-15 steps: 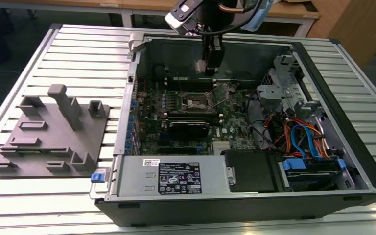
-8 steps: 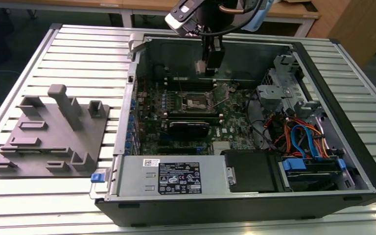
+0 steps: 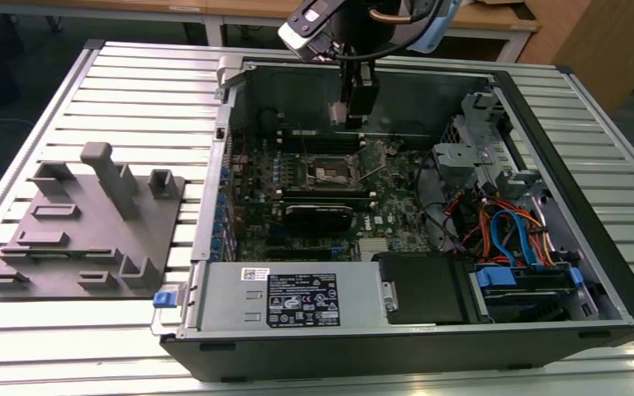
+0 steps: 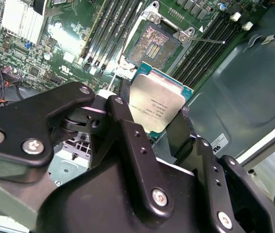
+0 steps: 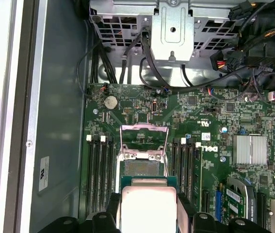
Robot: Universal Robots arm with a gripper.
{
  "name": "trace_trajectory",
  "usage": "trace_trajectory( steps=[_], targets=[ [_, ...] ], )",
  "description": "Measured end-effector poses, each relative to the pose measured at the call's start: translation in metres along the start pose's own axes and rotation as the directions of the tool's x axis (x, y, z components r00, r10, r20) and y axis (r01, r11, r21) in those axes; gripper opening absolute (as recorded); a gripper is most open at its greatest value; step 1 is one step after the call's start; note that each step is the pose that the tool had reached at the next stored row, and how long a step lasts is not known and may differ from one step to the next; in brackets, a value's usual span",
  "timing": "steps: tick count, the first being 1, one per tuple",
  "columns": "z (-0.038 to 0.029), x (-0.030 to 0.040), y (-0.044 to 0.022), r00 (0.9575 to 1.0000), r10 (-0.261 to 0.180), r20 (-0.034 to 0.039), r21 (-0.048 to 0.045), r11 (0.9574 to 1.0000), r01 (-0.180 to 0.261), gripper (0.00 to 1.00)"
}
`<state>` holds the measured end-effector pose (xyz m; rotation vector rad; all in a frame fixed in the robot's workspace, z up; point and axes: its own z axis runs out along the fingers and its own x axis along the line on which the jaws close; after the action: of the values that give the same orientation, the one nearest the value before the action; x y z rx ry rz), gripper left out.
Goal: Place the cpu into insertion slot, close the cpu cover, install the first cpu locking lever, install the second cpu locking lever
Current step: 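Place the cpu into insertion slot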
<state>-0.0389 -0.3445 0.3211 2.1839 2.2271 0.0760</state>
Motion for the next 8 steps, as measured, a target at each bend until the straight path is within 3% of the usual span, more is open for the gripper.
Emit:
trace_trajectory(
  steps=[3, 8],
  targets=[
    [0.0005, 0.0, 0.0, 1.0, 0.0, -0.0003, 0.0007, 1.0, 0.0, 0.54],
    [0.0069, -0.0001, 0.0, 1.0, 0.0, -0.0005, 0.0215, 0.9998, 0.0, 0.54]
  ],
)
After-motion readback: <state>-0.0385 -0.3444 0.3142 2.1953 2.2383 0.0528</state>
